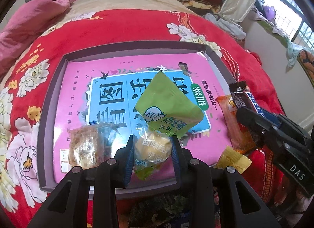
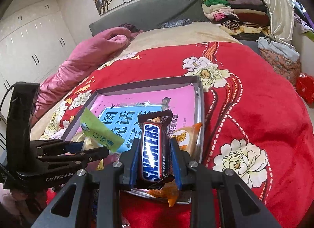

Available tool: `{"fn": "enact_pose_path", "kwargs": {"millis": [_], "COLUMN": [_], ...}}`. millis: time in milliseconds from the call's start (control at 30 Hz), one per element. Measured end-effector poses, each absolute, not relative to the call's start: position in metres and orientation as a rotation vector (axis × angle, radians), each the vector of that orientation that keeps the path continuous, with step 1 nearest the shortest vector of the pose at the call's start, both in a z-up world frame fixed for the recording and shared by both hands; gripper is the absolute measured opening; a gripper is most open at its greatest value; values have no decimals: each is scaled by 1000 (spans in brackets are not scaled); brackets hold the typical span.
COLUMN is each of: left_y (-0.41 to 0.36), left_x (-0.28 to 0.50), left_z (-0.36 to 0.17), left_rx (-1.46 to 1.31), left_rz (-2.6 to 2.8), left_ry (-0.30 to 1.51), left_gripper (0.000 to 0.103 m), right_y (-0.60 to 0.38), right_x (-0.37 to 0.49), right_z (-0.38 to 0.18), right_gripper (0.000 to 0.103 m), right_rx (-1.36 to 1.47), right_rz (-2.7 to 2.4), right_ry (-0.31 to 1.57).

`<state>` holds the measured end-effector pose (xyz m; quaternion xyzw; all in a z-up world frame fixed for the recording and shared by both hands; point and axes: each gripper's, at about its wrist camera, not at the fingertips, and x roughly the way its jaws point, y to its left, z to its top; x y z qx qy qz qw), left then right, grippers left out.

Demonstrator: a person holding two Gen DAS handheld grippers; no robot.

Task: Organize snacks
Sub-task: 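Lower the Snickers bar into the tray and open the right tool while the left tool lowers the bread bag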

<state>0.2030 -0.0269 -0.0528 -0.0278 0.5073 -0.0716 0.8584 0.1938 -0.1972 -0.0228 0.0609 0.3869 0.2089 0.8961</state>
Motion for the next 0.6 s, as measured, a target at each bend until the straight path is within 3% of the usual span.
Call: {"fn": "enact_pose_path", "kwargs": {"millis": [600], "left_y": [-13], "left_x": [204], "left_z": [-57], "left_rx": [-72], "left_rz": [-106], "left_ry": [1058], "left_gripper": [35], "right_y": [-182], "right_x": [197], "right_z": [-33], "right_gripper": [30], "right_rx": [82], "right_rz": [458], "right_ry": [832]}}
